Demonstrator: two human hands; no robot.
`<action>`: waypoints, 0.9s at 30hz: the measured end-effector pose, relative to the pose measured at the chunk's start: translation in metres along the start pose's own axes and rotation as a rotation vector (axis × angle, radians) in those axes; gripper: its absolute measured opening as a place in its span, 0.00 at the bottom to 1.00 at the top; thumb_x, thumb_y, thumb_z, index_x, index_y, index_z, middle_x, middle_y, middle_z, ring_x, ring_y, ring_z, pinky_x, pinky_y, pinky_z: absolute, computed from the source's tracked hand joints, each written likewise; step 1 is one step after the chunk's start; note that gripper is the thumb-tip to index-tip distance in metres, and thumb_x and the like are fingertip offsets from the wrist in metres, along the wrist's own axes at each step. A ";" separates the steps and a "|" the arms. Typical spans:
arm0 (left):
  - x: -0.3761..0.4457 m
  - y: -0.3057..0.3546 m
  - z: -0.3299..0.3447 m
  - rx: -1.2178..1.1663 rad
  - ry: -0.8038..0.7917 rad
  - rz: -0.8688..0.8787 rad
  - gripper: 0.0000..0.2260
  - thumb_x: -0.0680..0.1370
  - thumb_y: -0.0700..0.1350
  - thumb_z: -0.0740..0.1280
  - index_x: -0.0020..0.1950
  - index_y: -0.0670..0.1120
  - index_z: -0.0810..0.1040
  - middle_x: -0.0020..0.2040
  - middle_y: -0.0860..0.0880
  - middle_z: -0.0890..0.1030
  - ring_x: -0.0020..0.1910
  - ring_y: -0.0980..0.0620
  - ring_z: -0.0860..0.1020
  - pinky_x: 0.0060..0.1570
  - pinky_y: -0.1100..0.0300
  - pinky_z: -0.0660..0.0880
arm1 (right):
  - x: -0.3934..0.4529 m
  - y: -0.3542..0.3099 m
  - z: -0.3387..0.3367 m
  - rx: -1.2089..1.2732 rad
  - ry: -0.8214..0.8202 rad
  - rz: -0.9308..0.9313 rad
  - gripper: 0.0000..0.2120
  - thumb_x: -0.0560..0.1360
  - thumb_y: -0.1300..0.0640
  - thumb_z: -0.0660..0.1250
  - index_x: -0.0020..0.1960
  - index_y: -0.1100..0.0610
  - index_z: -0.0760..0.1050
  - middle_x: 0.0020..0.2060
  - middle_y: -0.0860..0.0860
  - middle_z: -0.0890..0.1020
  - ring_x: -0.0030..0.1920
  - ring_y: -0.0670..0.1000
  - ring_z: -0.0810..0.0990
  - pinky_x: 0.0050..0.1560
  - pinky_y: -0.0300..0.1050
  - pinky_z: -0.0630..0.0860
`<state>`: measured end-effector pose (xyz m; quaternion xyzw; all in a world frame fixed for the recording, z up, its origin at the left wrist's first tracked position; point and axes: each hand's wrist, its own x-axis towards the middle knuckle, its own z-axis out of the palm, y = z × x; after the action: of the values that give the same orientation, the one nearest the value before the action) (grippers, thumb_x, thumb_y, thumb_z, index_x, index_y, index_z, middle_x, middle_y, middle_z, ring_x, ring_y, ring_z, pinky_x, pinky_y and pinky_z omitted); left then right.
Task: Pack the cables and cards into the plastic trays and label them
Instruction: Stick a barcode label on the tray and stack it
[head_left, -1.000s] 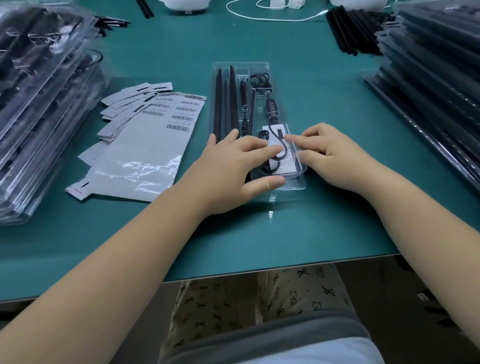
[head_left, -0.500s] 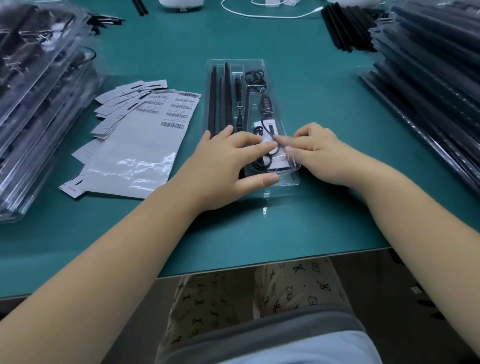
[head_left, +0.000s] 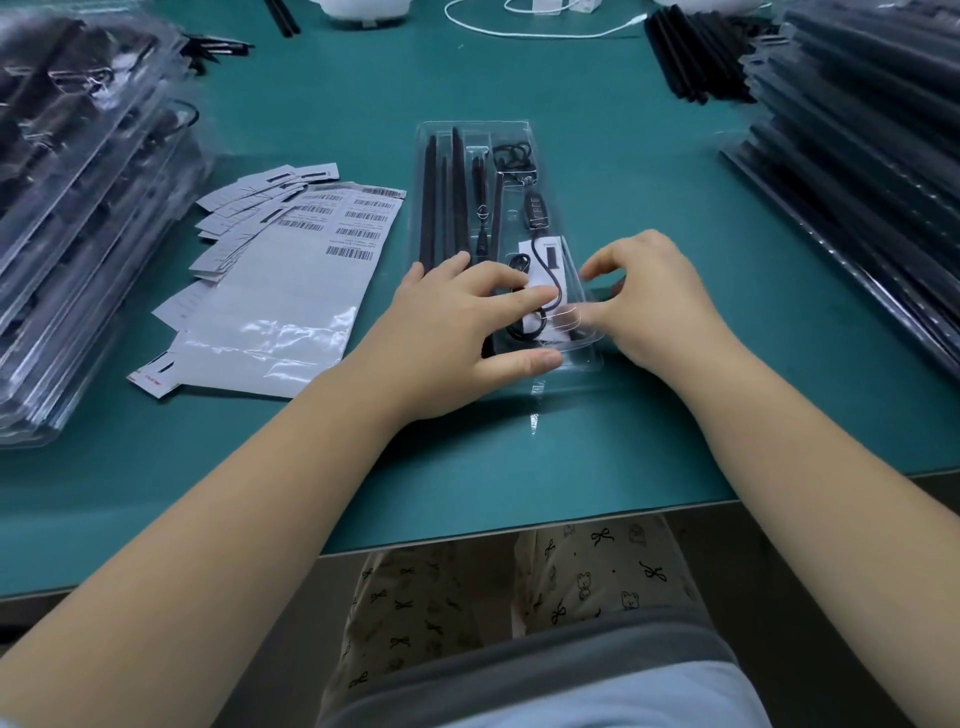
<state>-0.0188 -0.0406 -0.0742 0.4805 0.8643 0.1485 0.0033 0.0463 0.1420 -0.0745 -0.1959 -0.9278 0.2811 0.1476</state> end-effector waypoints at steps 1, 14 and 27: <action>0.001 -0.001 0.000 0.008 0.001 0.007 0.34 0.69 0.72 0.49 0.71 0.59 0.69 0.68 0.55 0.71 0.68 0.46 0.67 0.68 0.41 0.60 | -0.001 -0.001 -0.001 -0.025 -0.008 -0.015 0.10 0.67 0.51 0.77 0.43 0.47 0.77 0.50 0.47 0.72 0.49 0.49 0.73 0.46 0.41 0.65; 0.000 -0.005 0.003 0.061 -0.060 -0.054 0.35 0.64 0.77 0.54 0.71 0.69 0.61 0.74 0.65 0.60 0.73 0.43 0.54 0.69 0.43 0.52 | -0.015 -0.002 -0.030 0.316 -0.315 0.232 0.11 0.75 0.50 0.68 0.40 0.58 0.79 0.28 0.51 0.83 0.22 0.47 0.76 0.20 0.36 0.70; -0.002 -0.005 0.007 -0.085 0.047 -0.065 0.31 0.68 0.67 0.61 0.71 0.66 0.64 0.73 0.62 0.63 0.74 0.40 0.56 0.70 0.41 0.55 | -0.021 -0.026 -0.025 0.588 -0.623 0.536 0.09 0.73 0.53 0.68 0.43 0.60 0.78 0.28 0.54 0.82 0.20 0.45 0.75 0.19 0.33 0.69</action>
<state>-0.0203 -0.0431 -0.0829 0.4481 0.8722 0.1960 0.0083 0.0665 0.1241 -0.0428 -0.2841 -0.7266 0.6035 -0.1647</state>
